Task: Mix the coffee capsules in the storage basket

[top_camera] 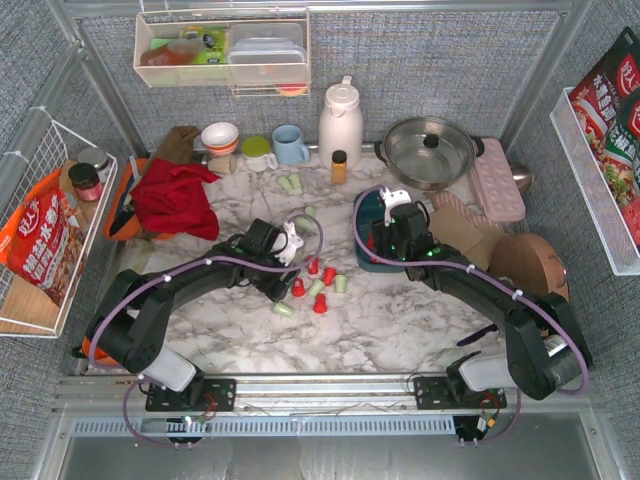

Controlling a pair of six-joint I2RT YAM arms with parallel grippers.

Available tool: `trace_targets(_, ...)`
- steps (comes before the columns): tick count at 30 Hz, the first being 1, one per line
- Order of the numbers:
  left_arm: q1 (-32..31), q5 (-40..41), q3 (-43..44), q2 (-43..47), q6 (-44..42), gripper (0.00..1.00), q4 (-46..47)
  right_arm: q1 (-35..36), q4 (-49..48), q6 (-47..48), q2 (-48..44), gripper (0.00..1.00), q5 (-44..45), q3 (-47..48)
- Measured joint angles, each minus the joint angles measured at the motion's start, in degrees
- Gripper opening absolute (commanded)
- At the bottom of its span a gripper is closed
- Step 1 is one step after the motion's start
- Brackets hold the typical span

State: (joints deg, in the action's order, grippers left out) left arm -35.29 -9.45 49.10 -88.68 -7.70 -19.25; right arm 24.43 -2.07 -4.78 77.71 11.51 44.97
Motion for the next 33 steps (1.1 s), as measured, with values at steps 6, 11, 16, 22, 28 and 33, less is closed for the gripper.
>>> trace_targets(6,-0.52,2.43,-1.38,0.79,0.02,0.8,3.28,0.0,0.02,-0.13,0.0,0.65,-0.2,0.0)
trace_targets(11,-0.96,1.68,-2.45,1.86,0.04,0.81,6.08,0.0,0.07,-0.13,0.07,0.65,-0.22,0.02)
trace_targets(16,-1.33,-0.59,-2.8,2.05,0.04,0.8,7.34,0.0,0.22,-0.15,0.42,0.65,-0.92,0.07)
trace_targets(22,-1.68,-1.09,-2.47,-0.13,0.15,0.71,7.54,-0.04,0.22,-0.48,0.42,0.65,-1.05,0.09)
trace_targets(28,-1.92,-0.52,-1.81,-1.29,0.15,0.61,7.28,-0.07,0.22,-0.48,0.42,0.65,-1.05,0.09)
trace_targets(33,-2.08,0.52,-1.7,-0.63,0.04,0.49,7.26,-0.07,0.31,-0.5,0.42,0.65,-1.09,0.15)
